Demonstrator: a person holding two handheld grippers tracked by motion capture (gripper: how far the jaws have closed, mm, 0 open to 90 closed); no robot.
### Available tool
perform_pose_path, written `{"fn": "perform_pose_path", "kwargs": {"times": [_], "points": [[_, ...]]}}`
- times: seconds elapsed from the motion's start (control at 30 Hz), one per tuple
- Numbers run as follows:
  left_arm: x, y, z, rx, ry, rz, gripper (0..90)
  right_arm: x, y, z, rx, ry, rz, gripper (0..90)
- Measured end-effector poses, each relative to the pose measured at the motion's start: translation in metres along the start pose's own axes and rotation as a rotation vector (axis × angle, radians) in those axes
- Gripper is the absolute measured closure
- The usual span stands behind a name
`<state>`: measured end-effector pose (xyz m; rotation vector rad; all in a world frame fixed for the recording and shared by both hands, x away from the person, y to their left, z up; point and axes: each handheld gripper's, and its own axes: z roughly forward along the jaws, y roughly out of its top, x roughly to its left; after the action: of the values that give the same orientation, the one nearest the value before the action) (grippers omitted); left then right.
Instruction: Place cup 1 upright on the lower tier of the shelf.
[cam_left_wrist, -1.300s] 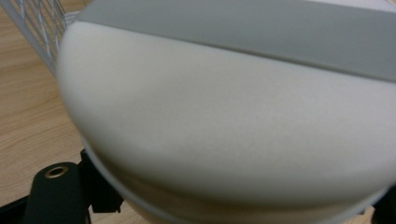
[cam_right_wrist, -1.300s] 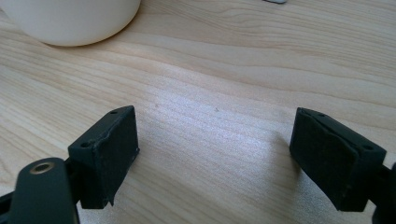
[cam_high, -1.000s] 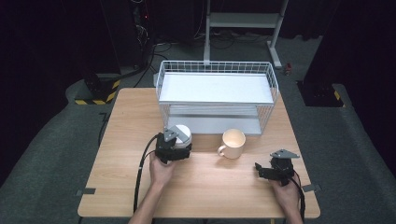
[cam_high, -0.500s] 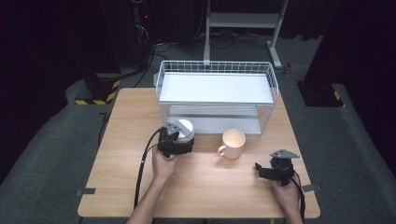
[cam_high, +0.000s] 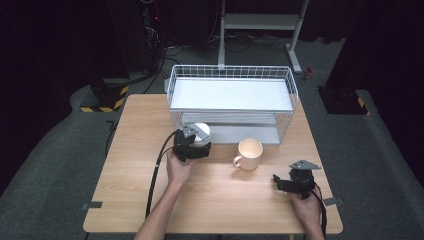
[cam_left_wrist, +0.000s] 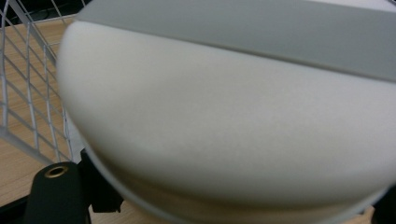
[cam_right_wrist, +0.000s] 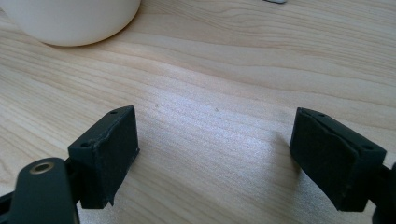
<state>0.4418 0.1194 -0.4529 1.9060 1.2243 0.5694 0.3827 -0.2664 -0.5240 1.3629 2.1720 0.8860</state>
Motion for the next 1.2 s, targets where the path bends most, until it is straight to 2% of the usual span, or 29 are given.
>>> {"fn": "perform_pose_path", "kwargs": {"times": [0.13,0.2,0.33,0.53,0.6,0.77,0.93,1.1,1.2], "points": [[0.001,0.003,0.006,-0.016,0.003,-0.011,18.9,0.000,0.000,0.000,0.000,0.000,-0.001,15.3],[0.002,0.004,0.010,-0.010,0.009,-0.021,18.9,0.000,0.000,0.000,0.000,0.000,0.000,15.3],[0.002,0.006,0.019,-0.005,0.023,-0.007,18.9,0.000,0.000,0.000,0.000,0.000,0.000,15.3],[0.002,0.008,0.031,-0.006,0.030,-0.008,18.9,0.000,0.000,0.000,0.000,0.000,-0.001,15.3],[0.002,0.008,0.035,-0.013,0.033,-0.028,18.9,0.000,0.000,0.000,0.000,0.000,-0.001,15.3],[0.003,0.006,0.041,-0.012,0.041,-0.035,18.9,0.000,0.000,0.000,0.000,0.000,-0.001,15.3],[0.007,0.007,0.045,-0.010,0.053,-0.034,18.9,0.000,0.000,0.000,0.000,0.000,-0.001,15.3],[0.008,0.009,0.049,0.006,0.065,-0.010,18.9,0.000,0.000,0.000,0.001,0.000,0.002,15.3],[0.007,0.010,0.051,0.000,0.067,-0.006,18.9,0.000,0.000,0.000,0.001,0.000,0.002,15.3]]}}
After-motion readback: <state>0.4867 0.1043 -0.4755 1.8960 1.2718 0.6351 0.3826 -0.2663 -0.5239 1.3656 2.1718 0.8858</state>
